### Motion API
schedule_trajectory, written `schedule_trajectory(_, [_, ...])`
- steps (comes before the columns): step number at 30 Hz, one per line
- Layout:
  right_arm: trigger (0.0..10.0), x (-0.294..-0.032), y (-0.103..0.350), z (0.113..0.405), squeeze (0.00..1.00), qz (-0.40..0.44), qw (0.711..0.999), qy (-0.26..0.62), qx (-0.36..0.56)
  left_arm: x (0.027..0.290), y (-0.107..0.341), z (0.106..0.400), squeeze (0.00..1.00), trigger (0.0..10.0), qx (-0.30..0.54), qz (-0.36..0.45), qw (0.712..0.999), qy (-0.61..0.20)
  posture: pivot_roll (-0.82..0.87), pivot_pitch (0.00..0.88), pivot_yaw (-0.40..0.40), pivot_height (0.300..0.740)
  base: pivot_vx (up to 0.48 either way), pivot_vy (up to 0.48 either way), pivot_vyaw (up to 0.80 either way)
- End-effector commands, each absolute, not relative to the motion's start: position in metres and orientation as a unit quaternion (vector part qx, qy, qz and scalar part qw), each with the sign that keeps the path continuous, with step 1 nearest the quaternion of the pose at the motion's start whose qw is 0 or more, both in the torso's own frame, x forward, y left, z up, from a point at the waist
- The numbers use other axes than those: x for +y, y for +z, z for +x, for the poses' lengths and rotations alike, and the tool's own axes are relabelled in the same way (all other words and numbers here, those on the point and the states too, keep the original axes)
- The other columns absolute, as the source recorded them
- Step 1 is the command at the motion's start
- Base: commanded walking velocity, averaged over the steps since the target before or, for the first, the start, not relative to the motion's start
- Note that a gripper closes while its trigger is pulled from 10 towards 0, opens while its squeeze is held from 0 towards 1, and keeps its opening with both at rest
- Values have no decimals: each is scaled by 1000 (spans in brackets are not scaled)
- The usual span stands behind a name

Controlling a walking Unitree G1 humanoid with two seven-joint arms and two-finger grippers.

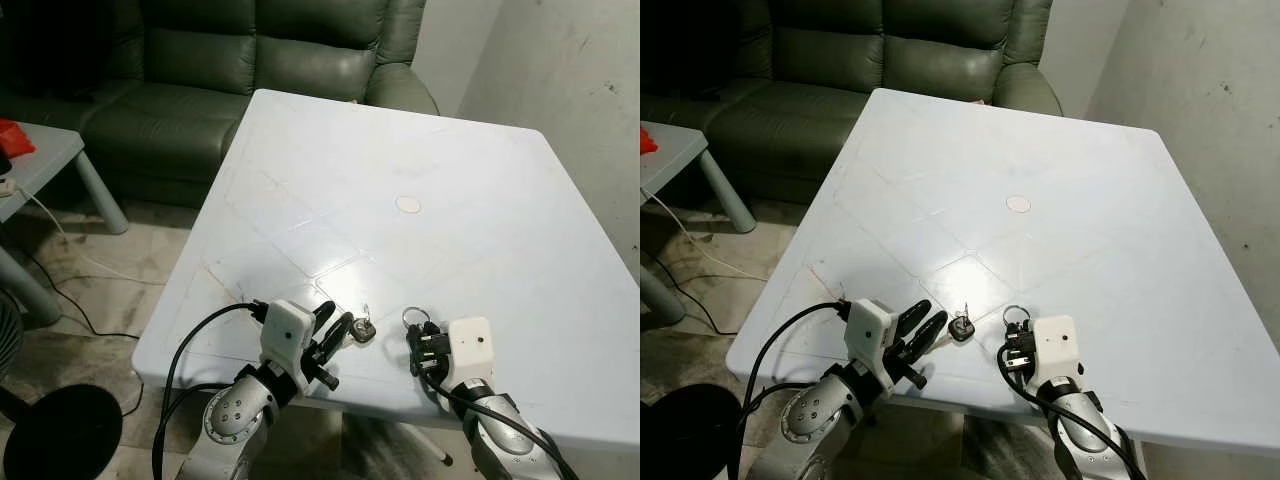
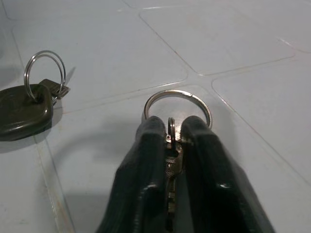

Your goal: Hang keys on a hook

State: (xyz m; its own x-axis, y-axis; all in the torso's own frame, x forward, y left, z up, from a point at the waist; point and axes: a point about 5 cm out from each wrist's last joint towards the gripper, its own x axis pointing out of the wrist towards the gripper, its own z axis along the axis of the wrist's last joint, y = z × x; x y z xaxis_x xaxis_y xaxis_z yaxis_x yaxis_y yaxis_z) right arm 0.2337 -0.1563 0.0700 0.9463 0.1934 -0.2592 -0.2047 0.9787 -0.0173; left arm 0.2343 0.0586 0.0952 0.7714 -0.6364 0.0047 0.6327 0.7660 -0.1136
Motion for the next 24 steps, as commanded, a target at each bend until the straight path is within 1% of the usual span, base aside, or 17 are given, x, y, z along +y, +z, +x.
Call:
schedule_trajectory(1, [0, -161, 70, 233, 0, -26, 987, 91, 129, 54, 100, 234, 0, 10000, 9, -53, 938, -342, -74, 89, -72, 740, 0, 0, 0])
schedule_trajectory(9, [0, -161, 76, 236, 0, -13, 990, 89, 109, 55, 100, 235, 0, 10000, 8, -51, 939, -340, -74, 89, -72, 740, 0, 0, 0])
schedule_trajectory(14, [0, -161, 88, 240, 0, 24, 993, 88, 74, 57, 101, 238, 0, 10000, 5, -47, 941, -335, -73, 87, -71, 740, 0, 0, 0])
schedule_trajectory(15, [0, -161, 92, 242, 0, 40, 993, 86, 64, 60, 103, 241, 0, 10000, 2, -47, 944, -328, -73, 87, -71, 740, 0, 0, 0])
schedule_trajectory(17, [0, -161, 94, 243, 0, 46, 993, 85, 62, 62, 104, 244, 0, 10000, 1, -48, 945, -322, -71, 83, -71, 740, 0, 0, 0])
schedule_trajectory(24, [0, -164, 114, 260, 0, 71, 995, 68, 14, 91, 121, 274, 0, 10000, -23, -55, 967, -249, -65, 61, -68, 740, 0, 0, 0])
